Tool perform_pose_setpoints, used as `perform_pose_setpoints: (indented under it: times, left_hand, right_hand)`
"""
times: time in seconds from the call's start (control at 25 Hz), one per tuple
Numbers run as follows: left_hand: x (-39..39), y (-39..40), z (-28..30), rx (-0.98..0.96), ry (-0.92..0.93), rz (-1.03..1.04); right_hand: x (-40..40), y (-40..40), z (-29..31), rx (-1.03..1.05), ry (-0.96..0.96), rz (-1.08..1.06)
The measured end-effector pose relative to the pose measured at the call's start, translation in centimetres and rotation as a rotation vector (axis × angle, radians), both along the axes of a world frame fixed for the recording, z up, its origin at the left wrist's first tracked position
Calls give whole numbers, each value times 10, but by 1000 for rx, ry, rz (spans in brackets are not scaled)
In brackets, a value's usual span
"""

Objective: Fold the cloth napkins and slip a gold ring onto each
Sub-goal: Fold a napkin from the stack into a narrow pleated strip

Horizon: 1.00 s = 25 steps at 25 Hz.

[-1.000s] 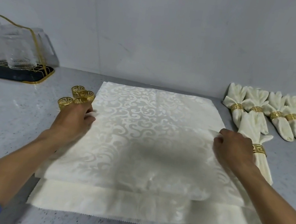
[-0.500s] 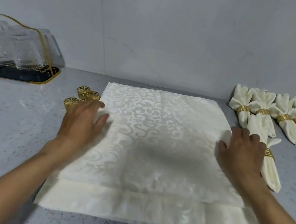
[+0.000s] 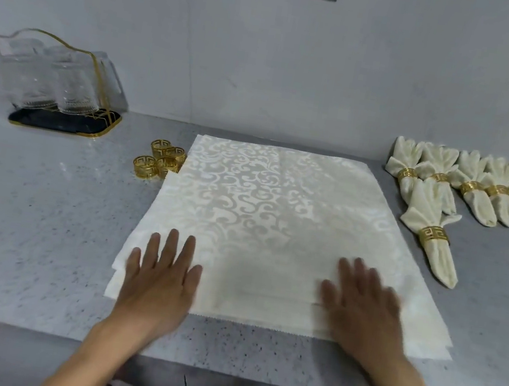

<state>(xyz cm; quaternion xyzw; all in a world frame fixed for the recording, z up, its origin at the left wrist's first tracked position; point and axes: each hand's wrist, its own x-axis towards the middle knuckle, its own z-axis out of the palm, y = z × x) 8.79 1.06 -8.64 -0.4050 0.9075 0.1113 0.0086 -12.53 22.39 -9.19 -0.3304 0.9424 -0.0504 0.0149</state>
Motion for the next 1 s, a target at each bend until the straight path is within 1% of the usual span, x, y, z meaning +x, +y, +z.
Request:
perform_pose_setpoints:
  times: [0.04, 0.12, 0.2, 0.28, 0.36, 0.4, 0.44, 0.52, 0.56, 0.6, 0.64, 0.68, 0.76, 0.84, 0.92, 1.0]
  left_hand:
    - [4, -4, -2, 7, -18, 5]
    - [7, -6, -4, 17, -24, 5]
    - [6, -3, 0, 4, -7, -1]
    - [6, 0, 5, 14, 3, -19]
    - [8, 0, 10, 30, 28, -34]
    - [8, -1, 13, 2, 55, -35]
    - [9, -8, 18, -75, 102, -41]
    - [-2, -28, 31, -282, 197, -116]
    - [-14, -48, 39, -335, 230, -181]
    - [-29, -70, 48, -326, 231, -252]
    - [-47, -95, 55, -284, 180, -307]
    - [-65, -116, 60, -254, 78, -341]
    - [-87, -146, 63, -275, -124, -335]
    - [-98, -160, 59, -343, -253, -337]
    - [-103, -167, 58, -439, -285, -350]
    - [-106, -174, 63, -433, -239, -290]
  right_hand:
    - [-15, 20, 0, 19, 16, -62]
    - [-27, 44, 3, 26, 58, -118]
    - [-17, 41, 10, -12, 139, -127]
    - [6, 17, 17, -117, 197, -26]
    - [34, -12, 21, -240, 155, 191]
    - [45, -23, 23, -291, 118, 291]
    - [53, -36, 20, -307, 69, 361]
    - [53, -40, 5, -245, 16, 409]
    - [49, -42, -1, -220, 8, 406]
    - [46, -43, -6, -214, 24, 389]
    - [45, -43, -7, -206, 37, 369]
    - [46, -43, -8, -207, 55, 351]
    - [46, -45, -12, -245, 99, 356]
    - [46, -46, -15, -287, 123, 368]
    - [43, -47, -17, -310, 142, 361]
    - [43, -47, -16, -327, 143, 352]
